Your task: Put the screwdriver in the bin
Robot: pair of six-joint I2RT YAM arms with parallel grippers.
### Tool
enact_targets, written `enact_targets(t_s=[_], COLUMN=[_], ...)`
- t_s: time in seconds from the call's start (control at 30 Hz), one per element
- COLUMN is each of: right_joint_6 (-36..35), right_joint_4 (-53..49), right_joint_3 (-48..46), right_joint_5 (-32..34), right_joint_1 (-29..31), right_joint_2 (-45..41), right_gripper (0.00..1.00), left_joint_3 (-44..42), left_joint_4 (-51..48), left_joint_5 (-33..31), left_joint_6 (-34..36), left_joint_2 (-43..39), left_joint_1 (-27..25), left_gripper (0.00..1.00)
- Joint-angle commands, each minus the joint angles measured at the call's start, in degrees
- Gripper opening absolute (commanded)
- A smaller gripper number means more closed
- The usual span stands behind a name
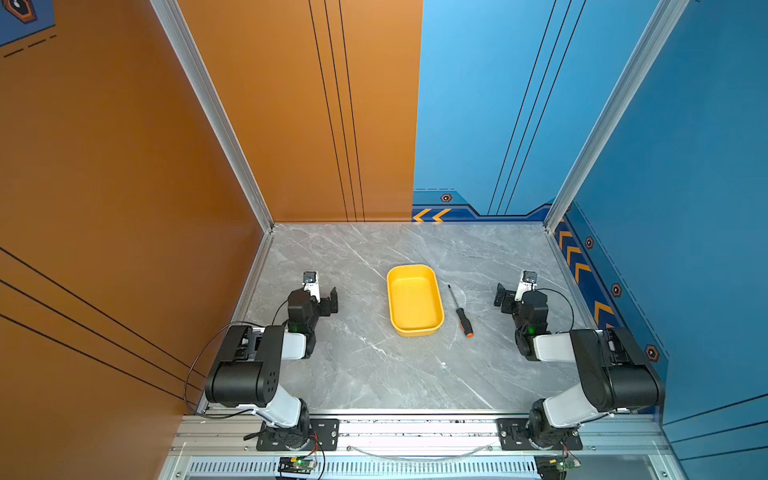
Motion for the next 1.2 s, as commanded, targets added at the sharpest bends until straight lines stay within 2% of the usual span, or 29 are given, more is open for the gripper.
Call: enact_targets(t_s=[0.0, 1.17], right_joint_6=[0.0, -0.2], right_joint_4=[-0.1, 0.3], right_joint_3=[0.9, 0.7], right_joint_5=[-0.6, 0.2], right_joint_1=[-0.2, 0.1], right_joint_2=[0.6, 0.7], right_gripper=[1.00, 1.00], left_joint_3=[0.6, 0.6], left_joint_4=[0.7, 0.7], left_joint_5=[-0.2, -1.5], left_joint_6=[0.7, 0.6], left_joint_2=[0.1, 0.1], left_joint_1=[0.3, 0.1], left_gripper=[0.98, 0.98])
